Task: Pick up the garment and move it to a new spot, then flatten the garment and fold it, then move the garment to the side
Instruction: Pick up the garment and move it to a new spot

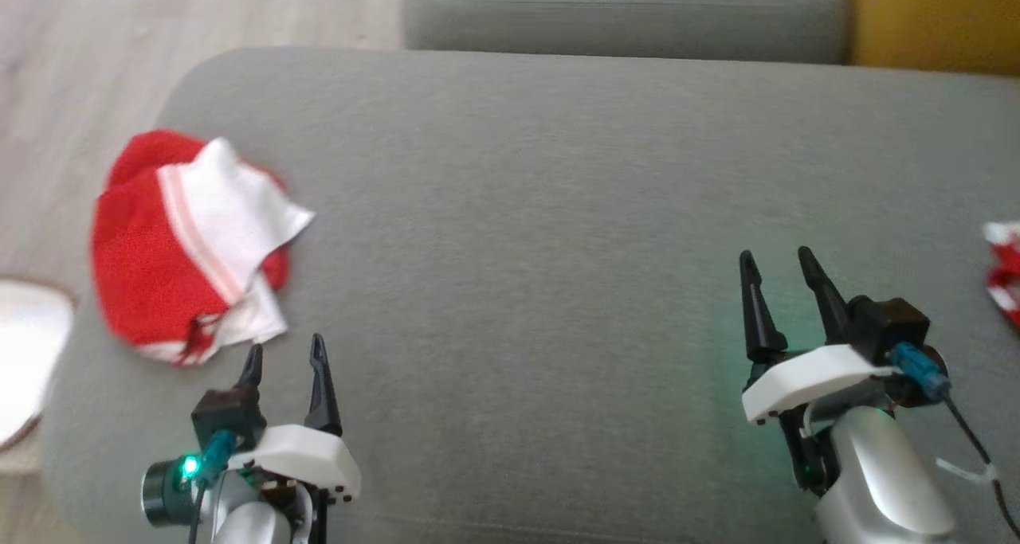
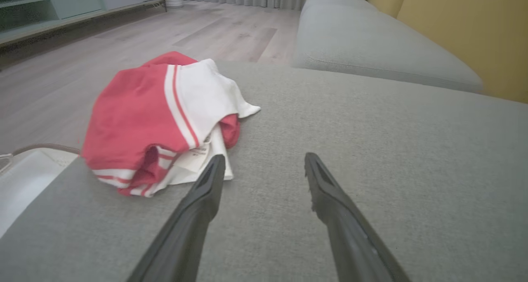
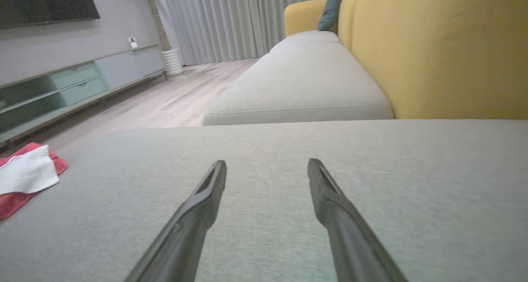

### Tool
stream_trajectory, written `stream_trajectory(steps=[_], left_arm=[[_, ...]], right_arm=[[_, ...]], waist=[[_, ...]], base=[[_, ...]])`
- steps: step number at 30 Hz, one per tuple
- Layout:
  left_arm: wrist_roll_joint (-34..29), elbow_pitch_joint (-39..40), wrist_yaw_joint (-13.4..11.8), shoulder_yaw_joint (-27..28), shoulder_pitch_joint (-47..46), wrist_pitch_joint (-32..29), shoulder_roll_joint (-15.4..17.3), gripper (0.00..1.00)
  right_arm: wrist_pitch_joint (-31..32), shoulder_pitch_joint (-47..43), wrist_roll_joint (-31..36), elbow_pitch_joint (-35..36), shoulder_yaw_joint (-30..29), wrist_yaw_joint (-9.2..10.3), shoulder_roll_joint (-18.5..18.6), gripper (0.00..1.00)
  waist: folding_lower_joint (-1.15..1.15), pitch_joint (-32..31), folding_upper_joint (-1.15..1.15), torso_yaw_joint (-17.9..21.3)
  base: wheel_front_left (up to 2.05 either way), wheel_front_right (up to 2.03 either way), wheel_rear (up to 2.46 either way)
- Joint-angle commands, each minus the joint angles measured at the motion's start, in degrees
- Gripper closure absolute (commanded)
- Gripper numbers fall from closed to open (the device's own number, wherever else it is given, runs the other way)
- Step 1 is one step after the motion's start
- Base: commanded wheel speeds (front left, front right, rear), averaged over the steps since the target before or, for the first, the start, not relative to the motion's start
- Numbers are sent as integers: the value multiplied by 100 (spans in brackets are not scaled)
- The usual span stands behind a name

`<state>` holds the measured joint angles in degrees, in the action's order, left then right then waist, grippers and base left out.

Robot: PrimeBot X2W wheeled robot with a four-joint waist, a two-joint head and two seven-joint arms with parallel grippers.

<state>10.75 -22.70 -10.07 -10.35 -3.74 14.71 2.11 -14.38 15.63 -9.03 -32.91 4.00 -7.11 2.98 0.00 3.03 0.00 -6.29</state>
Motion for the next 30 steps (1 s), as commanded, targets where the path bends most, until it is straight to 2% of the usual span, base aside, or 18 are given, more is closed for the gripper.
stream_trajectory(steps=[1,3,4,7,10,13,20,30], left_arm=[[18,199,-12,189,-237,29,76,0],[20,217,-20,217,-201,29,76,0],[16,220,-28,283,-140,29,76,0],[-6,179,-26,385,-38,29,76,0],[-37,165,-6,521,39,29,76,0],[-42,186,-3,677,120,29,76,0],[-11,152,49,955,159,29,76,0],[-13,-406,373,1659,-803,29,116,0]], right_arm=[[-62,75,-40,182,194,-37,-10,0],[-62,74,-82,169,280,-37,-10,0],[-62,85,-120,171,389,-37,-10,0],[-62,72,-185,156,558,-37,-10,0],[-62,68,-260,142,744,-37,-10,0],[-62,96,-321,128,922,-37,-10,0],[-62,153,-343,102,1137,-37,-10,0],[-62,474,66,366,1212,-37,-10,0]], waist=[[0,72,0,-540],[0,72,0,-884],[0,65,0,-1205],[0,28,0,-1658],[0,9,0,-1997],[0,6,0,-2153],[0,95,0,-2036],[0,832,0,-1292]], base=[[0,0,0],[0,0,0],[0,0,0],[0,0,0],[0,0,0],[0,0,0],[0,0,0],[0,0,0]])
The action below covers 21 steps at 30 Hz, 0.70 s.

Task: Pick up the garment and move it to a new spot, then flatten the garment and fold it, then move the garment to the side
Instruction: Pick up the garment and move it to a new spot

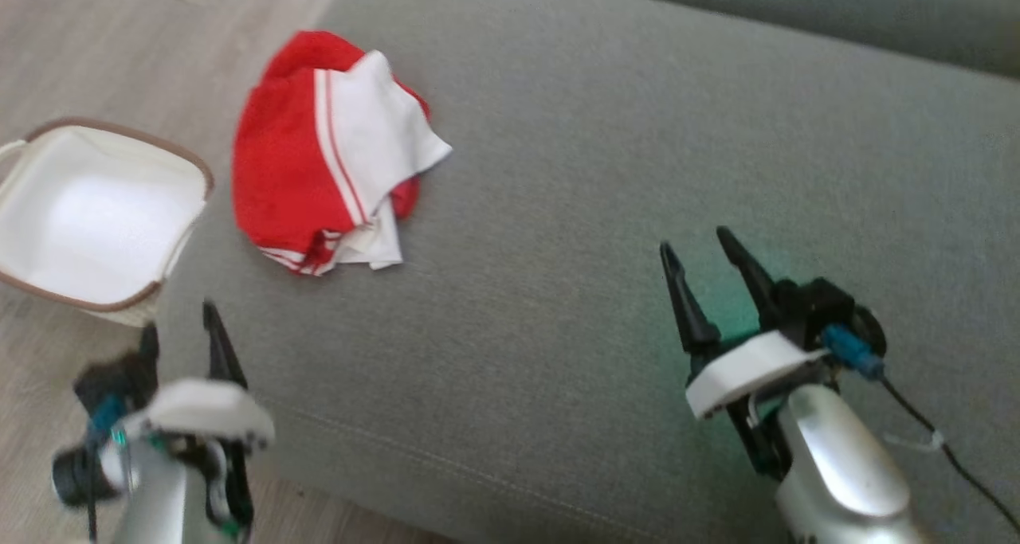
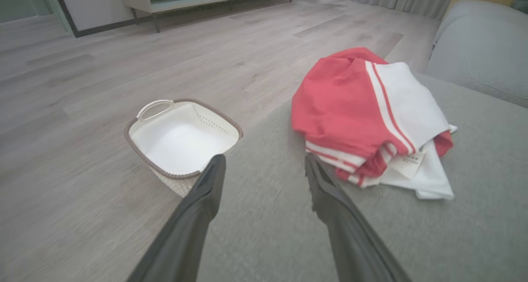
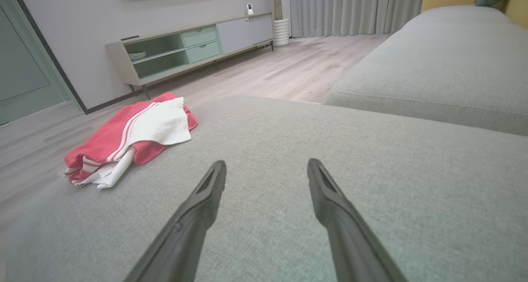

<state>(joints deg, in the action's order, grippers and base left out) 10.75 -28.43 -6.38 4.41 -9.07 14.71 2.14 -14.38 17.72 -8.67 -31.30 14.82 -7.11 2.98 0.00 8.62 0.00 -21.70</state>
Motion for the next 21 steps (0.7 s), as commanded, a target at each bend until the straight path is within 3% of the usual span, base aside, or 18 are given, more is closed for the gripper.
stream_trajectory(steps=[1,8,19,20,21], left_arm=[[-38,77,62,225,-443,29,143,0],[-167,-890,371,433,-1640,29,471,0],[-173,-2979,497,508,-2721,24,777,0],[-166,-3135,522,504,-2781,25,810,65],[-173,-3249,558,485,-2829,26,842,100]], right_arm=[[-62,317,96,246,124,-37,-10,0],[-62,663,485,534,29,-37,-2,0],[-62,862,599,697,-187,-37,64,0],[-62,862,591,698,-195,-37,59,0],[-62,858,584,700,-207,-37,55,0]], waist=[[0,385,0,318],[0,1080,0,738],[0,1496,0,1190],[0,1485,0,1220],[0,1466,0,1246]], base=[[0,0,0],[0,0,0],[0,0,0],[0,0,0],[0,0,0]])
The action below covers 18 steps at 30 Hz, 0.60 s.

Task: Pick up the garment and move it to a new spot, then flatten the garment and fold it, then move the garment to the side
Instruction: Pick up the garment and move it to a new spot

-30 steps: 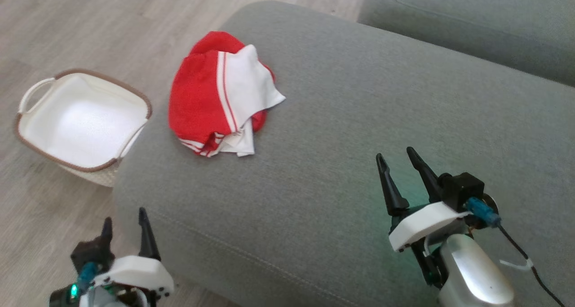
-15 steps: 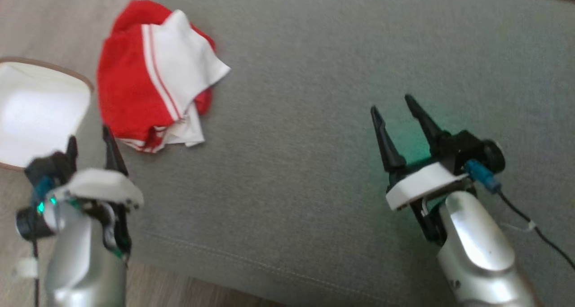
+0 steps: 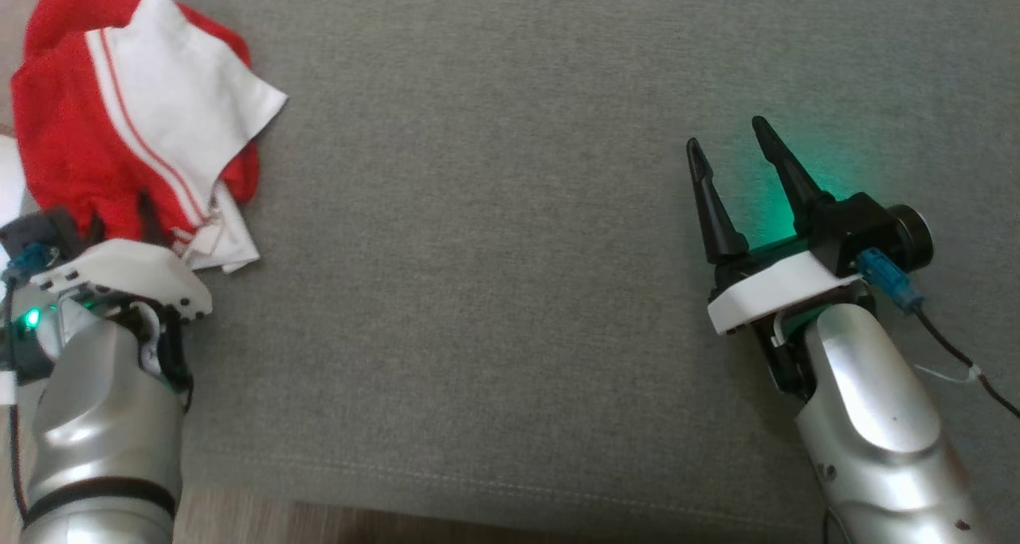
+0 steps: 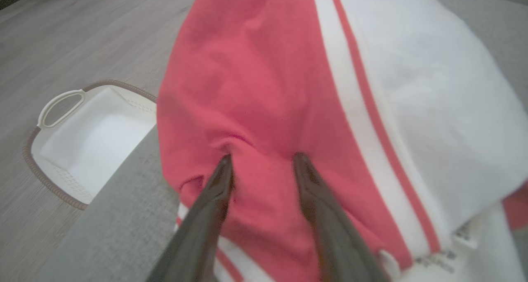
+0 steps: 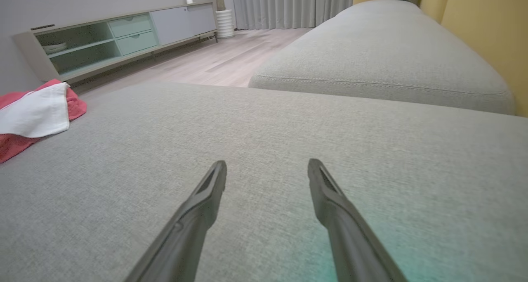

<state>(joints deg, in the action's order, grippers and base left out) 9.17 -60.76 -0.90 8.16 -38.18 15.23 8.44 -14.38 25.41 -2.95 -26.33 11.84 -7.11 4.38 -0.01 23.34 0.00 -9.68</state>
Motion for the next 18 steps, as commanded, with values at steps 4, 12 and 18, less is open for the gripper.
stream_trajectory(steps=[4,12,18], left_arm=[[-114,165,75,46,-36,-25,373,100],[-457,1497,284,-256,-489,-24,543,100],[-633,2198,352,-631,-761,-24,212,100]], right_arm=[[-62,69,-46,186,39,-37,-107,0],[-62,-4,-453,172,142,-37,-146,0],[-62,-48,-857,216,338,-37,-148,0]], waist=[[1,-161,0,120],[1,-726,0,488],[1,-957,0,1072]], base=[[0,0,0],[0,0,0],[0,0,0]])
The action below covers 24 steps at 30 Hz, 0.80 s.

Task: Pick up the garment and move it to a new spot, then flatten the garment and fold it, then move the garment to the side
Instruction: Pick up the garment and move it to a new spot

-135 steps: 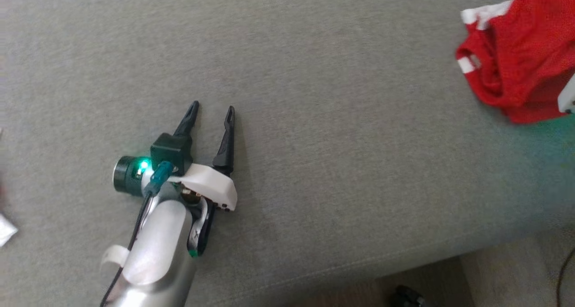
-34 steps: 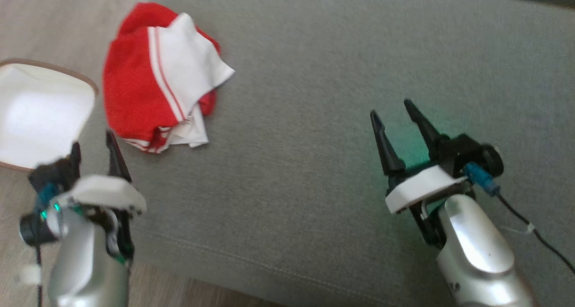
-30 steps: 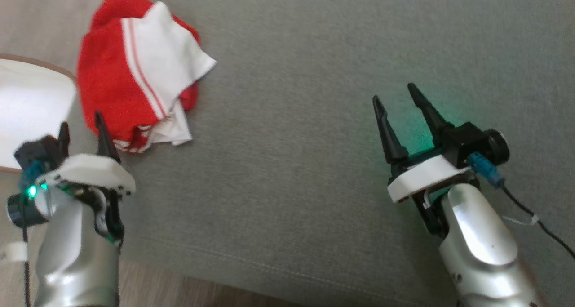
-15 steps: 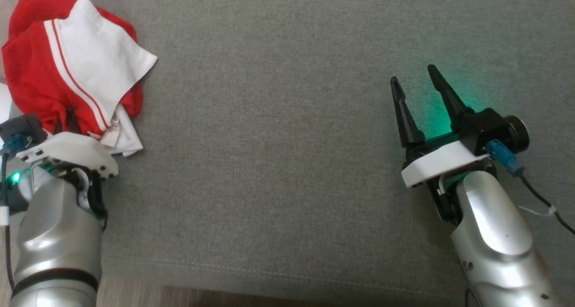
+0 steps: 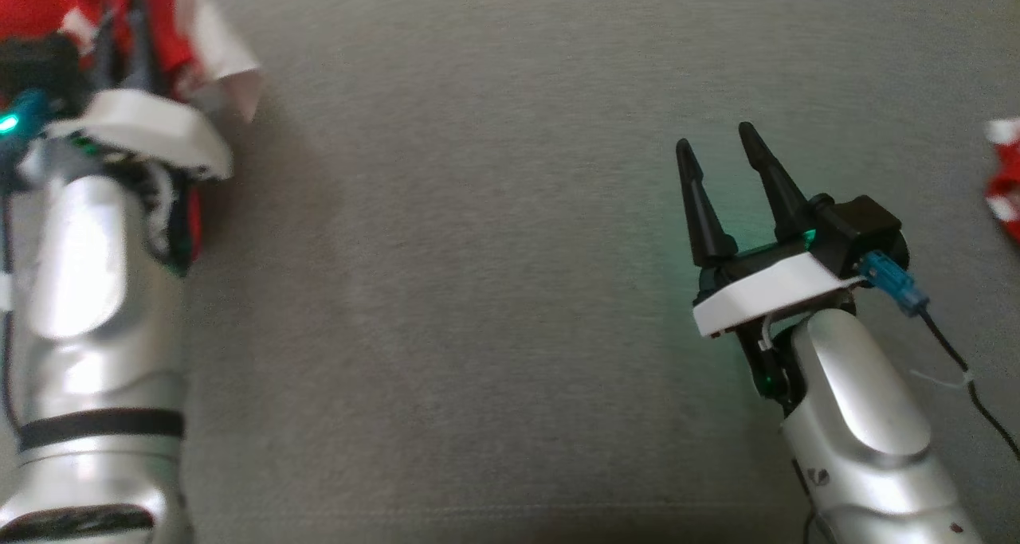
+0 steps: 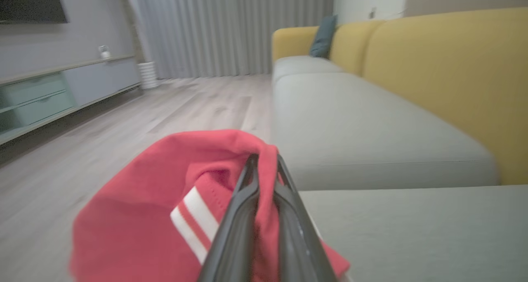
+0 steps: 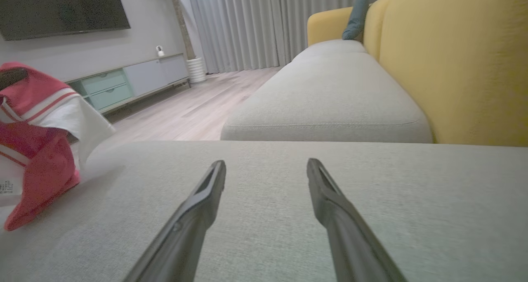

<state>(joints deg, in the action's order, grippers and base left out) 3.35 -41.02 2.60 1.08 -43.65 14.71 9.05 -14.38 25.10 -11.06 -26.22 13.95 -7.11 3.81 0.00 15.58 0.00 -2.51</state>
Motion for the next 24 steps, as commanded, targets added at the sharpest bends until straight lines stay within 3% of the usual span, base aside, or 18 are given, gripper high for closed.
stream_trajectory(steps=[1,7,12,18,24], left_arm=[[-74,312,20,-5,-254,29,69,100],[131,681,171,-447,-562,29,-490,100],[874,1116,230,-1174,-752,29,-611,100],[1907,1788,-347,-2298,-420,29,-615,100],[2027,1470,-708,-2289,552,29,-616,100]], right_arm=[[-62,-16,-106,218,153,-37,-91,0],[-62,-5,-350,297,216,-37,-92,0],[-62,-14,-465,347,196,-37,-92,0],[-62,-97,-509,376,88,-37,-92,0],[-62,-201,-410,338,-53,-37,-93,0]], waist=[[0,-200,0,493],[0,-190,0,1322],[0,-137,0,1839],[0,-138,0,1957],[0,-140,0,1621]], base=[[0,0,0],[0,0,0],[0,0,0],[0,0,0],[0,0,0]])
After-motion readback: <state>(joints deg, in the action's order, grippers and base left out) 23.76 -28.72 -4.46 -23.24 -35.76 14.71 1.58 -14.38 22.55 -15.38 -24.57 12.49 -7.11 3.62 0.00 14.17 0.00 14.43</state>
